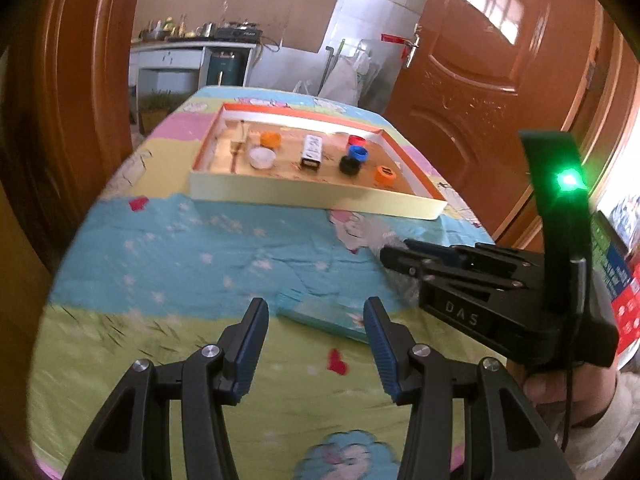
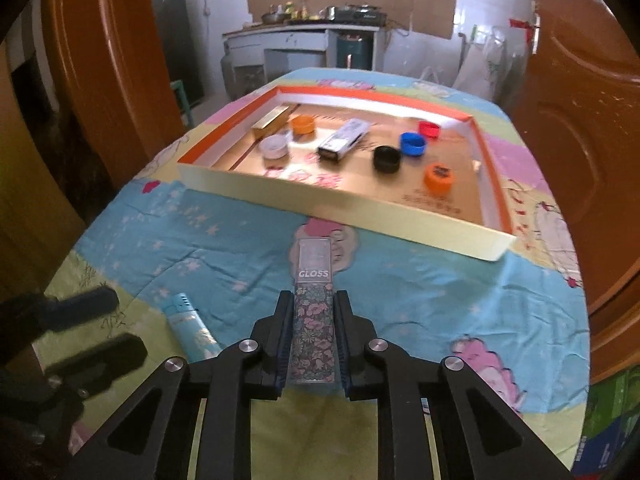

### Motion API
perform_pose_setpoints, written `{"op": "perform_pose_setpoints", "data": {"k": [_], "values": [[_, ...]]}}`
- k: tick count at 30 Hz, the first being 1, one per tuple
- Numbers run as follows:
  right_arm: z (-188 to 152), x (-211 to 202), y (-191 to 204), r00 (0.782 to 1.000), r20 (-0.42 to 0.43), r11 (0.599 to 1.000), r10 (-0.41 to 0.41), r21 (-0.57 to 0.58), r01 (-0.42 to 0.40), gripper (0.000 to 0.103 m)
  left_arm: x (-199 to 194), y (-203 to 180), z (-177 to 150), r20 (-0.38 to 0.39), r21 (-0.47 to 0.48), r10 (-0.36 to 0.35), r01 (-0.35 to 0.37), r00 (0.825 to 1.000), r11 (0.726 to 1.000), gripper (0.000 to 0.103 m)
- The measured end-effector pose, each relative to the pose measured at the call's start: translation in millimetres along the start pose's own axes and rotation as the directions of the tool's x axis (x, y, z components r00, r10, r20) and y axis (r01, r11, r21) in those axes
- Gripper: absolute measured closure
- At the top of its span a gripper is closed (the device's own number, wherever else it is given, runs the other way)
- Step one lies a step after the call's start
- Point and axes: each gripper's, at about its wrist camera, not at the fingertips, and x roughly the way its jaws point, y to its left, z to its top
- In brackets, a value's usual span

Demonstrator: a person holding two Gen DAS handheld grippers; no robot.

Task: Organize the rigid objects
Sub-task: 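Grasp the teal lighter with the left tool while the right tool holds the GLOSS tube, then carry the GLOSS tube and teal lighter with both tools into the tray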

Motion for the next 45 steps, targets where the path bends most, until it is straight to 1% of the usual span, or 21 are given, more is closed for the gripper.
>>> {"op": "perform_pose_setpoints", "data": {"k": [3, 4, 7, 11, 14, 17, 20, 22, 25, 26, 28, 31, 33, 36, 37, 38, 39, 40, 41, 45], "values": [[-5, -10, -9, 1.000, 0.024, 1.000, -0.001, 0.014, 0.000, 0.083, 8, -6, -3, -0.023, -0.044, -0.022, 0.021, 0.999, 0.999, 0.054], [-8, -12, -12, 1.000, 0.029, 1.000, 0.006, 0.020, -0.006, 0.083, 9, -9, -5, -0.027, -0.043, -0.024, 0.023, 0.999, 0.999, 0.054], [-14, -18, -19, 0.999, 0.040, 0.999, 0.012, 0.032, -0.013, 0.083, 10, -18, -13, -0.028, -0.018, 0.012, -0.012, 1.000, 1.000, 0.053], [-19, -23, -29, 0.998, 0.057, 0.998, 0.021, 0.053, -0.024, 0.083, 19, -12, -15, -0.045, -0.040, 0.032, -0.034, 0.998, 0.999, 0.053], [-20, -26, -36, 0.997, 0.071, 0.997, 0.018, 0.069, -0.023, 0.083, 28, -4, -11, -0.044, -0.055, 0.018, -0.020, 0.999, 0.998, 0.054], [-19, -29, -44, 0.996, 0.083, 0.996, 0.008, 0.088, -0.015, 0.083, 39, 3, -3, -0.050, -0.069, -0.026, 0.023, 0.998, 0.997, 0.054], [-18, -30, -51, 0.996, 0.090, 0.994, -0.009, 0.107, -0.001, 0.083, 52, 4, 10, -0.061, -0.034, -0.048, 0.046, 0.997, 0.998, 0.054], [-17, -30, -56, 0.996, 0.092, 0.993, -0.014, 0.119, 0.003, 0.083, 63, 1, 23, -0.080, 0.009, -0.058, 0.059, 0.995, 0.998, 0.054], [-17, -29, -63, 0.996, 0.090, 0.991, -0.020, 0.136, 0.007, 0.083, 80, -5, 39, -0.113, 0.080, -0.046, 0.056, 0.992, 0.995, 0.054], [-17, -28, -65, 0.996, 0.089, 0.990, -0.020, 0.141, 0.007, 0.083, 84, -8, 43, -0.135, 0.101, -0.039, 0.053, 0.990, 0.994, 0.054], [-18, -29, -68, 0.996, 0.090, 0.989, -0.019, 0.150, 0.005, 0.083, 82, -15, 44, -0.151, 0.154, 0.002, 0.022, 0.989, 0.988, 0.054], [-19, -30, -69, 0.995, 0.101, 0.988, -0.010, 0.157, -0.006, 0.083, 76, -24, 29, -0.148, 0.216, 0.104, -0.070, 0.984, 0.974, 0.054], [-20, -32, -68, 0.994, 0.109, 0.987, -0.005, 0.158, -0.012, 0.083, 70, -30, 18, -0.110, 0.240, 0.158, -0.128, 0.981, 0.962, 0.054], [-23, -34, -66, 0.993, 0.116, 0.987, 0.009, 0.159, -0.028, 0.083, 68, -39, 9, -0.064, 0.265, 0.209, -0.185, 0.976, 0.946, 0.053], [-25, -35, -65, 0.993, 0.115, 0.986, 0.013, 0.161, -0.031, 0.083, 68, -41, 8, -0.049, 0.267, 0.220, -0.199, 0.974, 0.943, 0.054], [-26, -36, -65, 0.993, 0.115, 0.986, 0.014, 0.163, -0.033, 0.083, 67, -40, 8, -0.042, 0.260, 0.221, -0.203, 0.974, 0.944, 0.058], [-28, -37, -64, 0.993, 0.115, 0.986, 0.014, 0.165, -0.033, 0.083, 67, -39, 7, -0.038, 0.247, 0.218, -0.202, 0.975, 0.948, 0.067], [-29, -39, -65, 0.993, 0.116, 0.985, 0.012, 0.168, -0.031, 0.083, 66, -38, 7, -0.035, 0.237, 0.208, -0.195, 0.977, 0.952, 0.073], [-31, -39, -65, 0.993, 0.116, 0.985, 0.011, 0.172, -0.031, 0.083, 66, -37, 7, -0.032, 0.238, 0.207, -0.194, 0.978, 0.952, 0.076], [-36, -40, -67, 0.994, 0.110, 0.981, 0.014, 0.189, -0.035, 0.083, 63, -37, 6, -0.023, 0.247, 0.196, -0.184, 0.980, 0.951, 0.080]]}}
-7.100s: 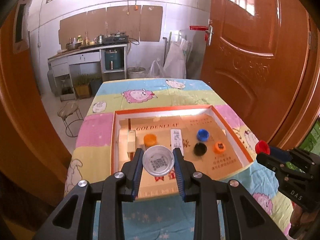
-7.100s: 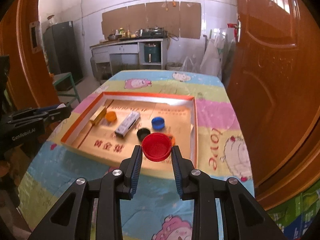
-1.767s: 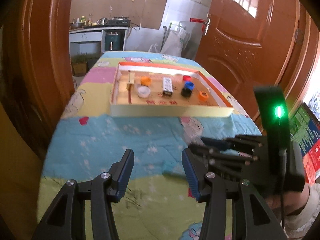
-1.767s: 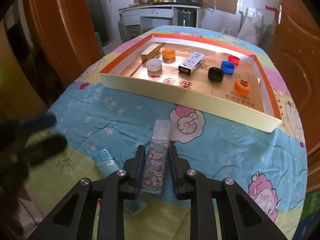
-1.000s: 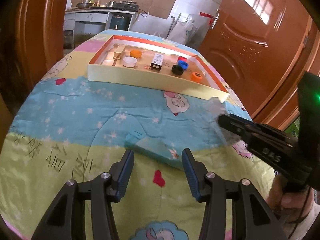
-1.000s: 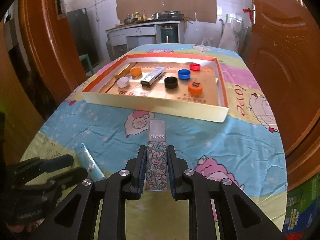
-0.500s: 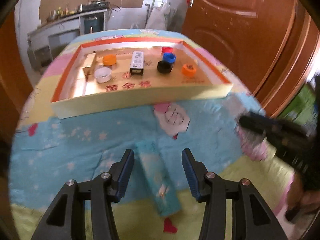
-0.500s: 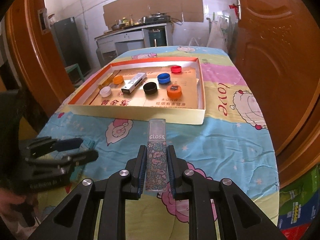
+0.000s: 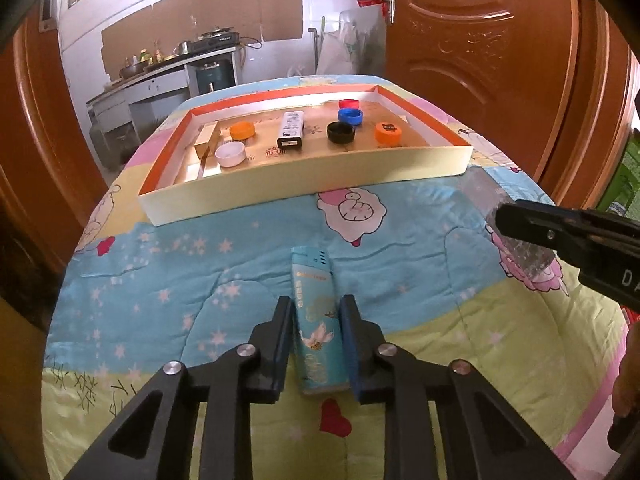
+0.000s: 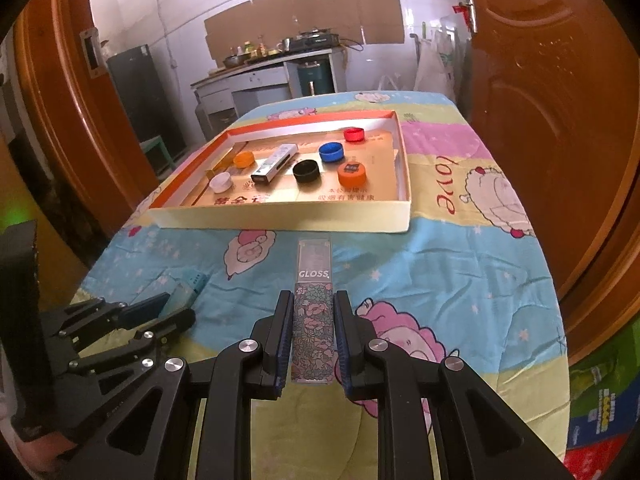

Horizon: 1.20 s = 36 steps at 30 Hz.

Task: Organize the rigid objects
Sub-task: 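Carry the GLOSS tube and teal lighter with both tools into the tray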

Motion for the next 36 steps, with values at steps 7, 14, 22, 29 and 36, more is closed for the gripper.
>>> {"op": "perform_pose_setpoints", "data": {"k": [7, 14, 22, 29, 36], "values": [[3, -2, 8, 1.000, 0.001, 1.000, 0.000, -0.015, 0.000, 0.083, -12, 10, 3, 0.023, -0.034, -0.018, 0.019, 1.000, 0.999, 0.080], [9, -3, 23, 1.000, 0.001, 0.999, -0.001, -0.047, 0.001, 0.083, -27, 22, 11, 0.061, -0.061, -0.020, 0.023, 0.998, 0.998, 0.080], [21, -5, 39, 1.000, 0.009, 0.996, -0.001, -0.088, 0.002, 0.083, -41, 36, 24, 0.104, -0.090, -0.015, 0.025, 0.994, 0.996, 0.080], [37, -9, 44, 0.999, 0.034, 0.995, -0.011, -0.101, 0.015, 0.083, -51, 46, 43, 0.146, -0.104, -0.024, 0.039, 0.989, 0.994, 0.080], [56, -10, 42, 0.998, 0.061, 0.995, -0.024, -0.097, 0.030, 0.083, -50, 55, 63, 0.170, -0.113, -0.034, 0.054, 0.985, 0.992, 0.080]]}}
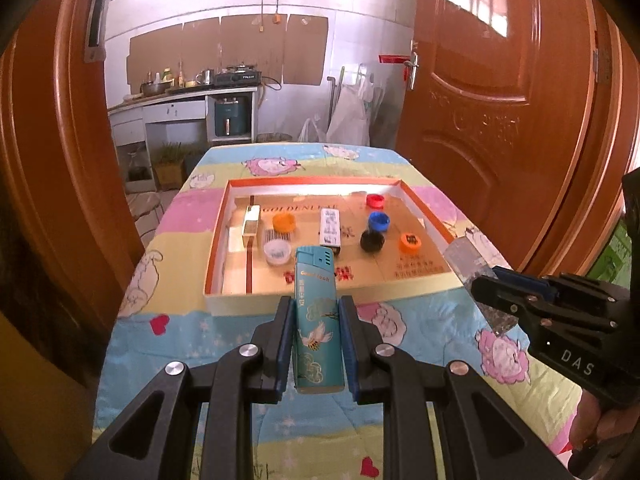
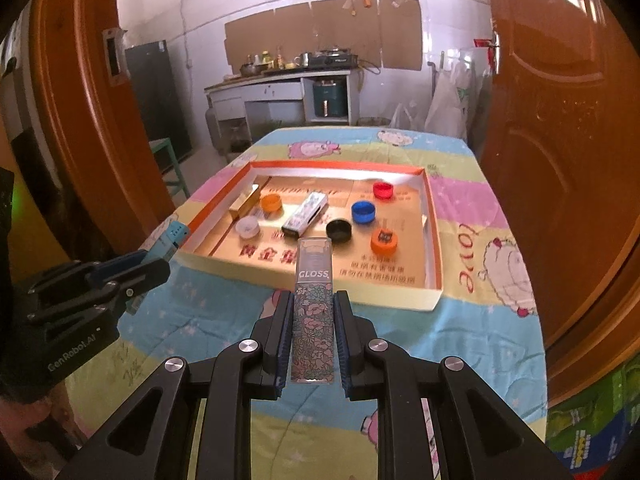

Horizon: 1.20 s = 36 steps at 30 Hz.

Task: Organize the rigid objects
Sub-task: 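Carry the GLOSS tube and teal lighter with both tools into the tray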

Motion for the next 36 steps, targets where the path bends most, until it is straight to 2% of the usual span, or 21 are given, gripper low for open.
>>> {"op": "perform_pose_setpoints", "data": {"k": [15, 36], "values": [[38, 25, -9, 1.000, 0.011, 1.000, -0.003, 0.020, 0.002, 0.083, 29, 10, 39, 0.010, -0.013, -0.013, 0.013, 1.000, 1.000, 0.080], [78, 83, -58, 0.998, -0.023, 0.996, -0.050, 0.067, 0.052, 0.083, 111, 6, 92, -0.053, 0.016, -0.042, 0.043, 0.998, 0.999, 0.080]]}}
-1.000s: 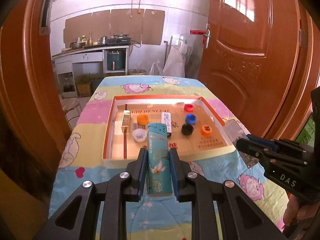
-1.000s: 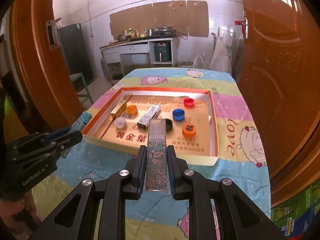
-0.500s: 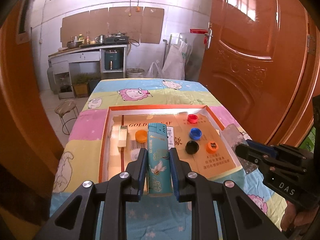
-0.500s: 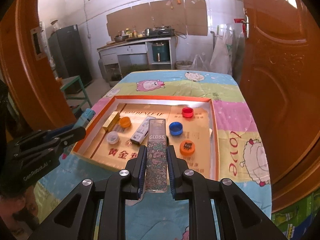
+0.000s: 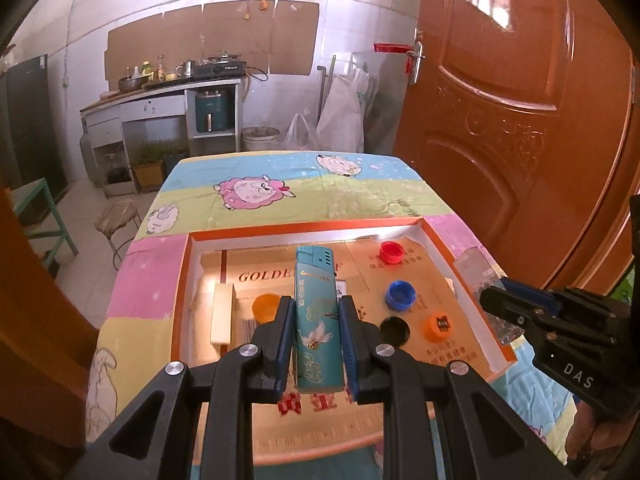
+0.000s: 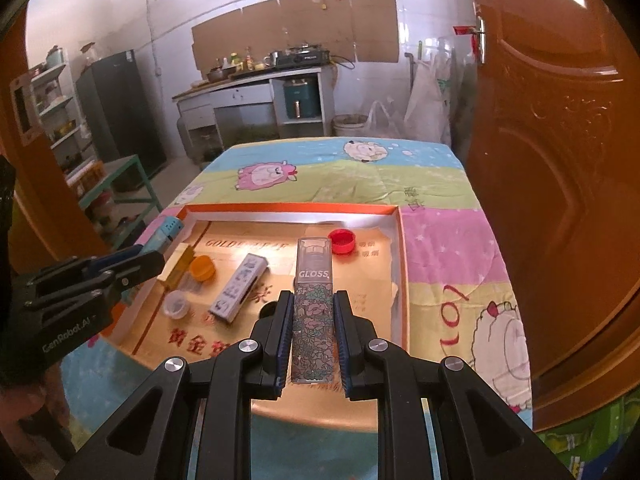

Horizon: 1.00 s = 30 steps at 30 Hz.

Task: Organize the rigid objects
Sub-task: 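Carry the GLOSS tube and teal lighter with both tools into the tray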

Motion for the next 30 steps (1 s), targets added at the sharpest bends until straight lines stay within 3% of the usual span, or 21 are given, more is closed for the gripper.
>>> {"op": "perform_pose_setpoints", "data": {"k": [30], "values": [[35, 75, -34, 0.996, -0.073, 0.998, -0.052, 0.032, 0.055, 0.083, 81, 13, 43, -0.123, -0.016, -0.047, 0.045, 0.991, 0.999, 0.080]]}}
